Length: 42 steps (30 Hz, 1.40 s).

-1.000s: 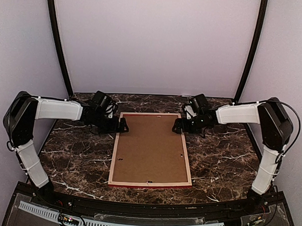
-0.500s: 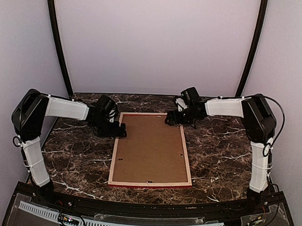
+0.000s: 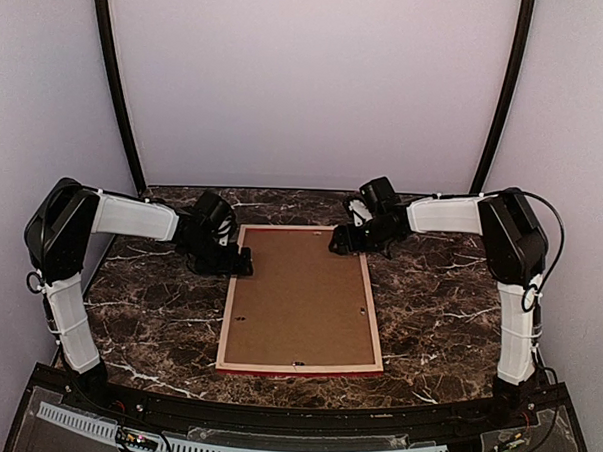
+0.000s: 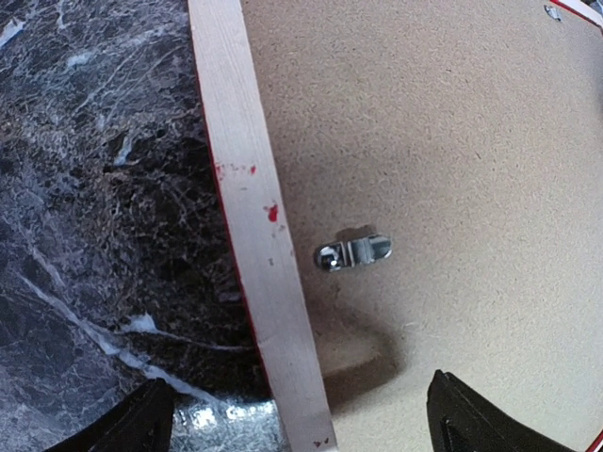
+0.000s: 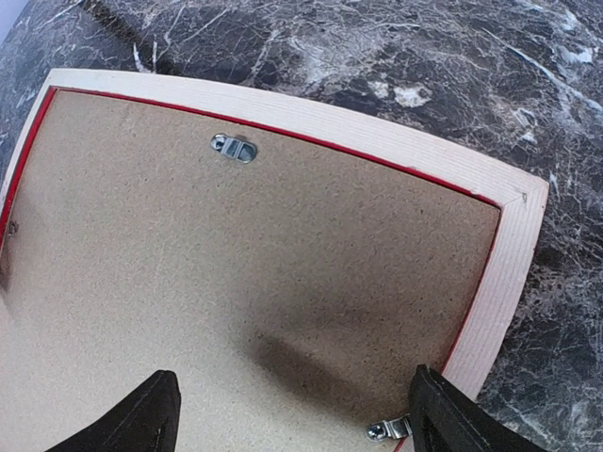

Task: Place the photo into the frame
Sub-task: Position the photo frame at the center of the board.

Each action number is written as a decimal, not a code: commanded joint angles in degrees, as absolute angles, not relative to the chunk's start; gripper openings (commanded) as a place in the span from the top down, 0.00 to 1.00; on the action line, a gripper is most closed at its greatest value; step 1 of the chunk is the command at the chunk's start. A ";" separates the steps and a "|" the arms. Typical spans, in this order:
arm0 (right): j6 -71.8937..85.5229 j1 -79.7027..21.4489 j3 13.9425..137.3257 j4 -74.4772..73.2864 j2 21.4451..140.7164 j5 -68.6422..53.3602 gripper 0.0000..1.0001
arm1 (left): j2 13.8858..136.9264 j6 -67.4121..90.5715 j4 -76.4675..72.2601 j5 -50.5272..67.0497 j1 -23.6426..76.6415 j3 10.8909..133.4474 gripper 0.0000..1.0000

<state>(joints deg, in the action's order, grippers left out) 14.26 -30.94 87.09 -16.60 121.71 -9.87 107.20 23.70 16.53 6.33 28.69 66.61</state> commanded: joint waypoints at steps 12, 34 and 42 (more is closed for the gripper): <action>15.73 -30.59 83.70 -19.86 117.87 -12.71 0.17 | 107.74 24.04 18.08 4.66 29.53 66.07 0.04; 18.86 -30.75 79.58 -19.58 115.72 -15.34 0.19 | 107.93 24.63 18.08 4.61 29.79 65.48 0.04; 21.31 -31.06 78.82 -19.96 114.82 -16.34 0.21 | 107.76 25.72 17.56 4.76 30.09 64.66 0.07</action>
<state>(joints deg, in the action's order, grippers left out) 18.59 -30.68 80.29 -17.02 116.51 -14.24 107.35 24.49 16.38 4.62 29.50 66.54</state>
